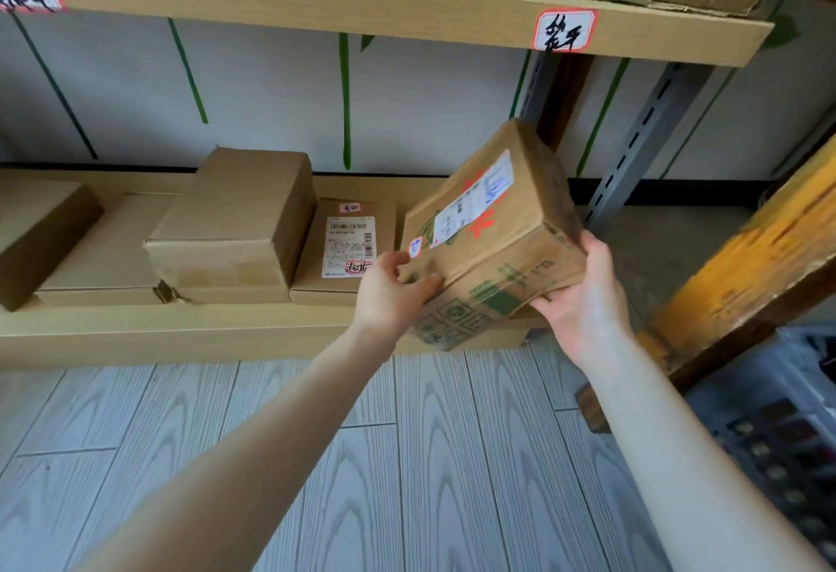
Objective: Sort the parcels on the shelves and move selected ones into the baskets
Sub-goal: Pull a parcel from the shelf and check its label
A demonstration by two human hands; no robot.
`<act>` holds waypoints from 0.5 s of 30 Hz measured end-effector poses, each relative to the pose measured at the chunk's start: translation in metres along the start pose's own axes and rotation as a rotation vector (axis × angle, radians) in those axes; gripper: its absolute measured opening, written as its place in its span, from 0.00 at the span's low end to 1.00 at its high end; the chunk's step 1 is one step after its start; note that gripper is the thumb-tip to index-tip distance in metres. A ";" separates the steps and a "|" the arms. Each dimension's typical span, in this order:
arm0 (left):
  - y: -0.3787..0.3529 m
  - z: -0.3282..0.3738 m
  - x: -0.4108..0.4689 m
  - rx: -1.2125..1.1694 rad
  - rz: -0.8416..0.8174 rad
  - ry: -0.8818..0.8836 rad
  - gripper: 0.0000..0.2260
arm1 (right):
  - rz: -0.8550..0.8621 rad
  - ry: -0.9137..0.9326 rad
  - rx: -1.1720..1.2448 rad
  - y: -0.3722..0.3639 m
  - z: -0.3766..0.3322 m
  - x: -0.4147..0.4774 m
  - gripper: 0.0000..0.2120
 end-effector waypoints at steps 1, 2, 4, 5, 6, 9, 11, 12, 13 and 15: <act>0.000 -0.011 0.003 0.014 0.000 0.083 0.18 | 0.024 -0.022 0.027 0.007 0.002 0.001 0.15; 0.000 -0.021 0.006 0.013 -0.025 0.167 0.17 | 0.044 -0.037 0.044 0.014 0.004 0.003 0.15; -0.006 -0.037 0.007 0.000 -0.143 0.308 0.16 | 0.052 -0.052 0.078 0.023 0.008 0.006 0.15; -0.012 -0.043 0.007 -0.015 -0.212 0.355 0.15 | 0.050 -0.054 0.092 0.026 0.010 0.007 0.16; -0.016 -0.046 0.005 -0.039 -0.258 0.381 0.14 | 0.051 -0.053 0.099 0.028 0.011 0.008 0.16; -0.015 -0.047 0.009 -0.135 -0.211 0.356 0.09 | 0.101 -0.015 0.034 0.039 0.014 0.011 0.16; -0.007 -0.046 0.014 -0.157 -0.125 0.320 0.08 | 0.184 0.078 -0.180 0.054 0.012 0.013 0.18; -0.005 -0.045 0.016 -0.155 -0.096 0.301 0.07 | 0.218 0.117 -0.279 0.060 0.010 0.014 0.18; -0.004 -0.044 0.018 -0.149 -0.085 0.283 0.06 | 0.245 0.135 -0.343 0.064 0.011 0.015 0.17; -0.006 -0.042 0.021 -0.132 -0.083 0.259 0.08 | 0.290 0.126 -0.399 0.071 0.017 0.020 0.17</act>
Point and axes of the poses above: each hand's wrist, its own x-axis towards the middle knuckle, its own y-axis out of the back of the hand, z = x × y, the point moved 8 cm from there along x, towards the middle knuckle, and after that the axes turned 15 degrees about y, right-handed, at the moved point
